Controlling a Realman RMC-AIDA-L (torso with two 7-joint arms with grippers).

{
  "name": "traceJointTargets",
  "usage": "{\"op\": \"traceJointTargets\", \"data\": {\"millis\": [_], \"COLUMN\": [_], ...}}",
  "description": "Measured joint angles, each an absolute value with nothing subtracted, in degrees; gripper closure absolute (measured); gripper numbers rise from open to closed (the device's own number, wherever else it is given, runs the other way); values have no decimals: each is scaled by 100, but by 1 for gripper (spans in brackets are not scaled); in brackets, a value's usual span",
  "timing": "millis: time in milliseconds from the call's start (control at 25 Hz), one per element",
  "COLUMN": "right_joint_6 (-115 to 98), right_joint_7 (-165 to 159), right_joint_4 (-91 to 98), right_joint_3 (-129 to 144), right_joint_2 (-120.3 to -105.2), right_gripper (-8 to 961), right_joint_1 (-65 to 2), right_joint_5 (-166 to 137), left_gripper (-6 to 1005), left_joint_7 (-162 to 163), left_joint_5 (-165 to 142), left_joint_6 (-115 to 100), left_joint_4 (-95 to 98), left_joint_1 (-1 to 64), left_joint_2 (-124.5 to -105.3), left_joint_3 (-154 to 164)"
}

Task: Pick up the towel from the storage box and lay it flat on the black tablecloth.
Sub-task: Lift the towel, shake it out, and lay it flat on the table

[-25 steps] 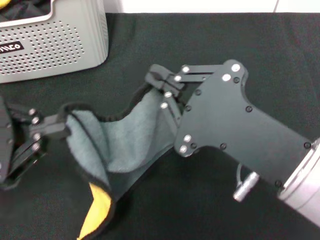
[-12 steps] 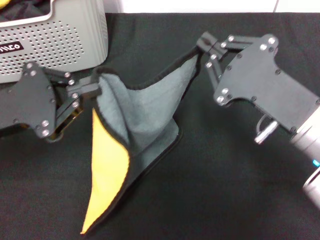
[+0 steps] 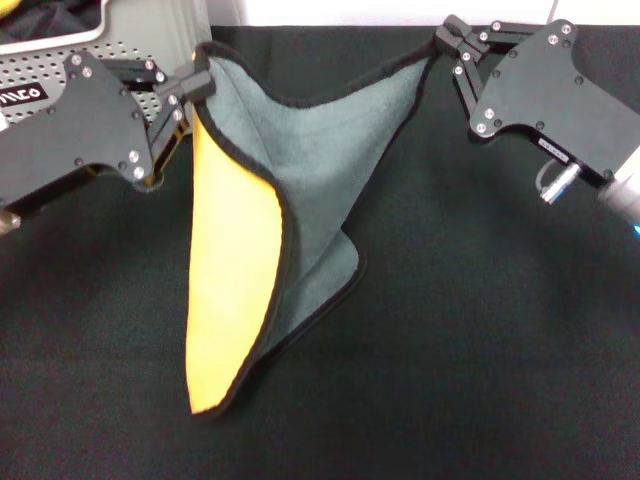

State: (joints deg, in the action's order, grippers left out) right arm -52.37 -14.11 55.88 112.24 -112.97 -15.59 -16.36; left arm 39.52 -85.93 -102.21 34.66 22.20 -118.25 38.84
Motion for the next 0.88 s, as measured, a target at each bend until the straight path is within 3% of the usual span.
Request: {"op": "traceJointTargets", "data": {"millis": [200, 440, 640, 880], "right_joint_6": [-5638, -5738, -5855, -5683], "right_joint_7": [-1474, -1492, -1705, -2418], "right_joint_4": [4785, 4890, 5313, 6525], "right_joint_3": [10782, 10306, 9982, 9674], "right_joint_2": [-11386, -11338, -11322, -11362], "right_gripper": [946, 946, 946, 946], "right_joint_1": [-2159, -2206, -1994, -1205], "right_joint_5": [-1640, -1711, -2123, -3122], "left_gripper": [988, 987, 986, 985], "left_joint_7": [3693, 4133, 4719, 5366], "left_joint_5": [-8316, -8003, -7934, -7789], "left_joint_6": [-10038, -10046, -10044, -10053], "left_joint_4": [3323, 3260, 3054, 2977], "left_joint_1": [2297, 2480, 2779, 2857], "left_joint_2": [-11896, -11900, -11840, -11788], "left_joint_3": [3866, 3881, 3864, 3876]}}
